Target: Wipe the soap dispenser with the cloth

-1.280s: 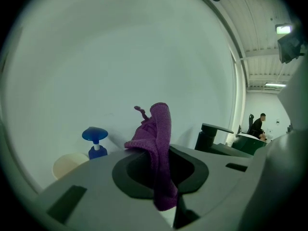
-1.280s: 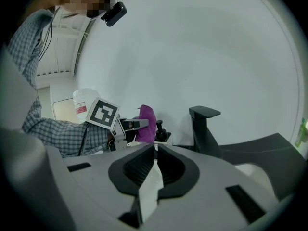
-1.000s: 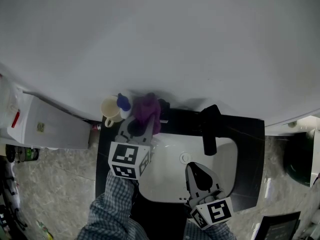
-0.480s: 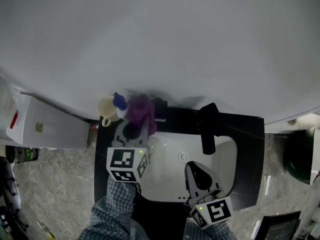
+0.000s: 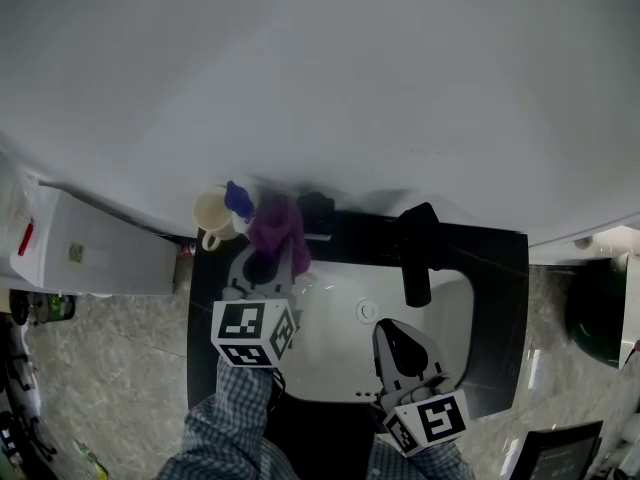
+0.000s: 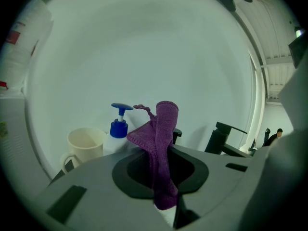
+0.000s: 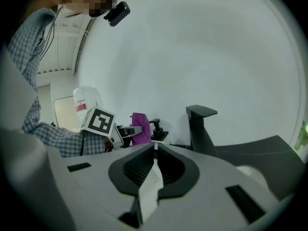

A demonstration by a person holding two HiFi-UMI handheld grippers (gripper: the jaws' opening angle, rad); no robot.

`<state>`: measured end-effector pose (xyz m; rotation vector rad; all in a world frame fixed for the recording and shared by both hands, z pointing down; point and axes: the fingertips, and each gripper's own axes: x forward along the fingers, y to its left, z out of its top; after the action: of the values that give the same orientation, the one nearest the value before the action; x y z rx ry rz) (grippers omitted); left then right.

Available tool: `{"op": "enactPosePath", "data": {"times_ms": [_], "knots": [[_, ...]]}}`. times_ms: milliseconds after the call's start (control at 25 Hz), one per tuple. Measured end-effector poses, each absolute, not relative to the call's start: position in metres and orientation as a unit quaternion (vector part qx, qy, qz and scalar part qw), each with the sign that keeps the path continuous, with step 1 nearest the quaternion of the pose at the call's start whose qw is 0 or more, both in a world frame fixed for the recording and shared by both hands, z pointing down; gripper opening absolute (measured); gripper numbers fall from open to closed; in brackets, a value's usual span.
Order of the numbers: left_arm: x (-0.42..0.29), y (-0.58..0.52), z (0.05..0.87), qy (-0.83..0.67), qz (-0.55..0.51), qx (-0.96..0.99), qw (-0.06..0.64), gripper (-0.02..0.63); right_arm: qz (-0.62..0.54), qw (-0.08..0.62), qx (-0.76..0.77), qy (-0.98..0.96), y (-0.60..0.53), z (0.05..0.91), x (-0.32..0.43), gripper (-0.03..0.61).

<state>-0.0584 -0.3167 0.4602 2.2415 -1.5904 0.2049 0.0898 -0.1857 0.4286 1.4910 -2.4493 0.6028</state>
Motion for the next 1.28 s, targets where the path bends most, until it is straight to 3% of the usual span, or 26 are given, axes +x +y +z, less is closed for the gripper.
{"op": "enactPosePath", "data": {"times_ms": [720,1280], "knots": [[-0.062,-0.31,0.505,-0.568,0.114,0.786,0.218,0.063,0.202,0.107,0.524,-0.821,-0.181,0.433,0.103,0.031],[-0.029,-0.29,0.398,-0.524,0.072,0.843,0.093,0.063,0.158,0.119,0.515,-0.834,-0.178,0.411,0.096,0.031]]}}
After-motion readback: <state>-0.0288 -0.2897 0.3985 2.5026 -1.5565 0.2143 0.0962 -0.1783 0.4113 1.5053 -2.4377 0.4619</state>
